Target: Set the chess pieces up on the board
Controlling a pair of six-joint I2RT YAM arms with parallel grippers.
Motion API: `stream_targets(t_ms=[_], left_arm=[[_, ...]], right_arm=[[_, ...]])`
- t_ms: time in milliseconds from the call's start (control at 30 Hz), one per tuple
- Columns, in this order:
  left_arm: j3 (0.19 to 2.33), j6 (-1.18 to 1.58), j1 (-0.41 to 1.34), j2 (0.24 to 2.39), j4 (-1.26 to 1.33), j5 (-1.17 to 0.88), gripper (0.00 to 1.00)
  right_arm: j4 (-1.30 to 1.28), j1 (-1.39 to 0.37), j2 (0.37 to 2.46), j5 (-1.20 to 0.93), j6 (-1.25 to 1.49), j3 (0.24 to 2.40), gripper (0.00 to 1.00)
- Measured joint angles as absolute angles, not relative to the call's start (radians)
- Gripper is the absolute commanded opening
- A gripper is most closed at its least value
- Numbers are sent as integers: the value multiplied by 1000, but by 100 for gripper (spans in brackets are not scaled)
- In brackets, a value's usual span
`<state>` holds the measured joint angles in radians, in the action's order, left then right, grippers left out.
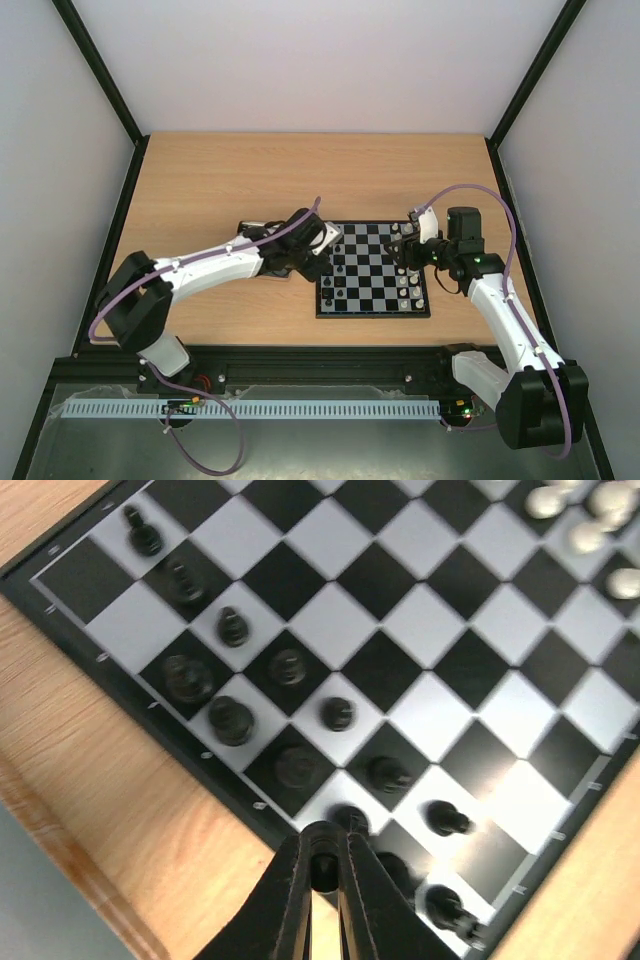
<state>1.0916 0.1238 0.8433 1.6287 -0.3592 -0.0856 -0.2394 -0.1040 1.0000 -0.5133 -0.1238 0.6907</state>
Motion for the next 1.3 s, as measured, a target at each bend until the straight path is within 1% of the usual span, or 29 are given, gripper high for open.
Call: stream_targets(t_ms=[133, 233, 500, 667, 1067, 1300], left_arm=[[1081, 123, 905, 1565, -363, -99, 7], [1079, 123, 965, 1557, -362, -106, 7], [1079, 119, 1084, 1643, -366, -112, 7], [1079, 119, 1100, 1698, -366, -104, 7], [1084, 118, 1099, 1756, -344, -85, 7], [1089, 119, 1092, 1764, -333, -83, 9]], right_arm=[[-239, -104, 1000, -513, -124, 690, 63], [-239, -104, 1000, -513, -124, 690, 63], [-239, -104, 1000, -513, -124, 690, 63], [-239, -104, 1000, -513, -124, 690, 64], [-239, -104, 1000, -513, -127, 690, 63], [-239, -104, 1000, -513, -128, 690, 63]])
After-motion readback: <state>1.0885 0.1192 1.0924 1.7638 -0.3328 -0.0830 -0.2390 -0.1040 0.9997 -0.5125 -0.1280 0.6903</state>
